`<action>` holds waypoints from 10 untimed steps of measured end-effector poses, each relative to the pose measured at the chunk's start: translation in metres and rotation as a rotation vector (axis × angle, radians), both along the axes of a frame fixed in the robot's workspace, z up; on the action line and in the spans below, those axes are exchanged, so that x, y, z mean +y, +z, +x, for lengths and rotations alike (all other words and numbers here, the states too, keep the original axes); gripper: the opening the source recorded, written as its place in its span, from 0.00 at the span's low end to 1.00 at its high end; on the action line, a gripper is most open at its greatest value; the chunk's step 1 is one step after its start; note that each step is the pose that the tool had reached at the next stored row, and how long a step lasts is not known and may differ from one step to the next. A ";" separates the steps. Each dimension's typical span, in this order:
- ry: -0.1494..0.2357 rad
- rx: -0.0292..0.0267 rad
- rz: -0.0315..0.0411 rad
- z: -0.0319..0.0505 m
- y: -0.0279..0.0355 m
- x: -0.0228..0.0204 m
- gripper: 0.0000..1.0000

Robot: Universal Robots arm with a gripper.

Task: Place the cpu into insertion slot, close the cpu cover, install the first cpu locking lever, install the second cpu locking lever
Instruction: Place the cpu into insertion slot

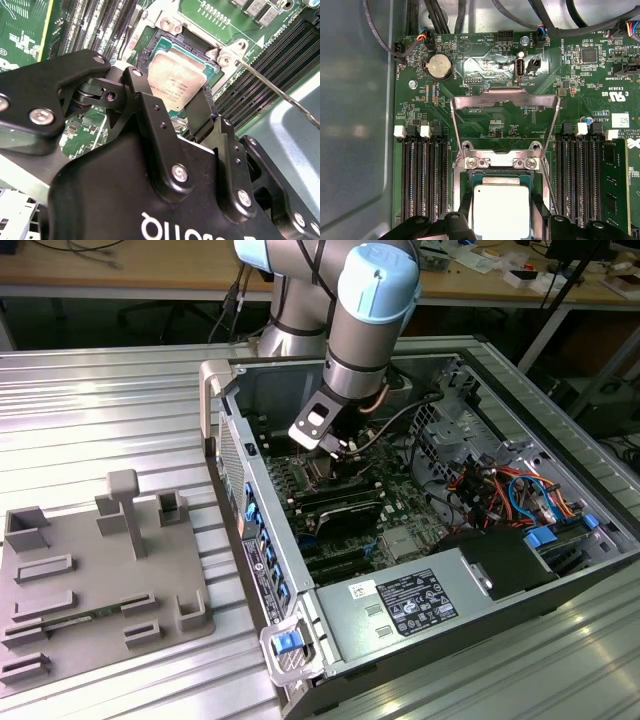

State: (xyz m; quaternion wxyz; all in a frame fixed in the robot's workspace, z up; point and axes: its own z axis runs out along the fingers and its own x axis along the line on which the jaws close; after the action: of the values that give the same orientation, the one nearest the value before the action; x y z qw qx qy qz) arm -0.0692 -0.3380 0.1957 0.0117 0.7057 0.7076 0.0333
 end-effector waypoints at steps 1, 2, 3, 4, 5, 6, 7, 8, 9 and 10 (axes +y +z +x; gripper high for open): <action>0.000 -0.0001 0.0000 0.0000 -0.0001 0.0000 0.54; 0.000 0.0001 -0.0001 0.0000 -0.0001 -0.0001 0.54; 0.000 0.0001 -0.0001 0.0000 -0.0001 -0.0001 0.54; 0.000 0.0001 -0.0002 -0.0001 -0.0001 -0.0001 0.54; 0.000 0.0001 -0.0002 -0.0001 -0.0002 -0.0001 0.54; 0.000 0.0001 -0.0002 -0.0001 -0.0002 -0.0001 0.54; 0.000 0.0002 -0.0003 -0.0001 -0.0002 -0.0001 0.54; 0.000 -0.0005 0.0022 0.0002 -0.0010 0.0004 0.55; 0.000 -0.0014 0.0015 0.0003 -0.0012 0.0004 0.67; 0.000 -0.0004 0.0006 0.0001 -0.0010 0.0002 0.67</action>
State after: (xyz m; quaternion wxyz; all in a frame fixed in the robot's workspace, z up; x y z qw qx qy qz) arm -0.0691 -0.3378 0.1947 0.0116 0.7057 0.7076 0.0337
